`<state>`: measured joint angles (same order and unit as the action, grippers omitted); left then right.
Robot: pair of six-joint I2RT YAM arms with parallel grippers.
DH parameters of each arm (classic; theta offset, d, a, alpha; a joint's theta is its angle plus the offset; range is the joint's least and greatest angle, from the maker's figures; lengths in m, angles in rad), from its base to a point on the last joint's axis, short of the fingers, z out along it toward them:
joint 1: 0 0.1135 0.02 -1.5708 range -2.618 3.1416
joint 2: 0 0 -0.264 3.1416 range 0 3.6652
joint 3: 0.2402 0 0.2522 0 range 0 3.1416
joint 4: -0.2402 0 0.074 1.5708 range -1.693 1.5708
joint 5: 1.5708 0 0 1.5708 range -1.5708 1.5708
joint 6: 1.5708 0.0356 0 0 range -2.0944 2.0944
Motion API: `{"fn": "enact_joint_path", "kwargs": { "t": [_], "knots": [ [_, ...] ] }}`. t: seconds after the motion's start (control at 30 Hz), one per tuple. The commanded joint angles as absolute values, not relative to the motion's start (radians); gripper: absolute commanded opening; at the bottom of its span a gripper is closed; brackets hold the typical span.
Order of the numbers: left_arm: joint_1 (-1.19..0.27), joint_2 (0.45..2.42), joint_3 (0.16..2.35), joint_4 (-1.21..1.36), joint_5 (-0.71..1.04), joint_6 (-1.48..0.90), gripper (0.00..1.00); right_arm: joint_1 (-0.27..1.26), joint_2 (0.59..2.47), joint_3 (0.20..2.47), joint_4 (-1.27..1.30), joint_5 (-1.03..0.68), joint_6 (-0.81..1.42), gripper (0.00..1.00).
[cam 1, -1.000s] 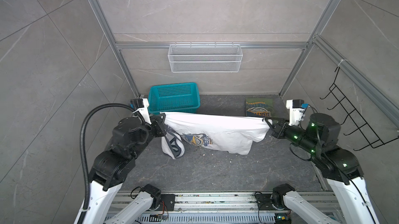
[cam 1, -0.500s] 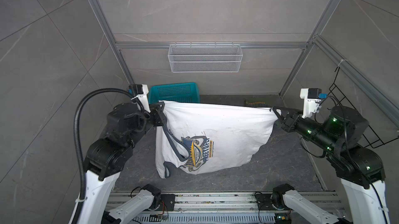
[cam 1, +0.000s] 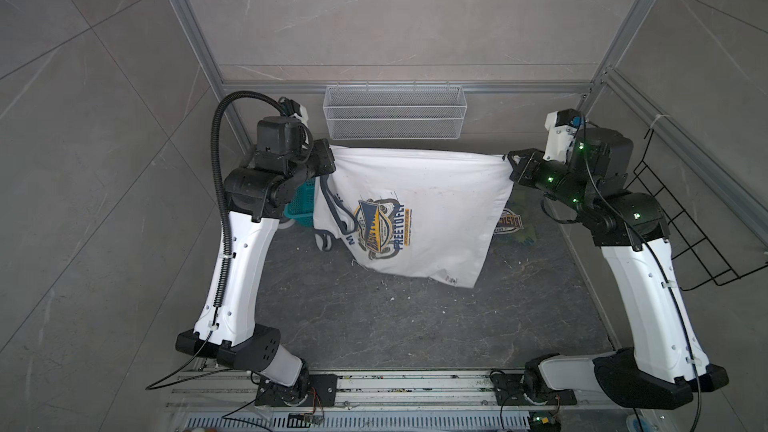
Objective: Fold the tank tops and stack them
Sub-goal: 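Swing the tank top away and lay it flat with both grippers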
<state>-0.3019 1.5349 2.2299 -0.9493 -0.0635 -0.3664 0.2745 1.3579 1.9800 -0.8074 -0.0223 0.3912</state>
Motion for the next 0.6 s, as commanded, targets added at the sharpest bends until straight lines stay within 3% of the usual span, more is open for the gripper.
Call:
{"fn": "enact_joint_path", "kwargs": {
  "t": [0.0, 0.17, 0.4, 0.57],
  "knots": [
    [-0.287, 1.463, 2.242, -0.943, 0.007, -0.334, 0.0, 0.262, 1.31, 2.016, -0.785, 0.013, 0.358, 0.0],
    [-0.287, 1.243, 1.833, -0.85, 0.165, -0.369, 0.0, 0.262, 1.178, 1.777, -0.753, -0.059, 0.367, 0.0],
    [-0.306, 0.946, 1.128, -0.685, 0.428, -0.5, 0.0, 0.262, 0.886, 1.095, -0.718, -0.123, 0.495, 0.0],
    [-0.455, 0.819, 0.753, -0.607, 0.379, -0.605, 0.0, 0.262, 0.712, 0.789, -0.797, -0.096, 0.585, 0.0]
  ]
}}
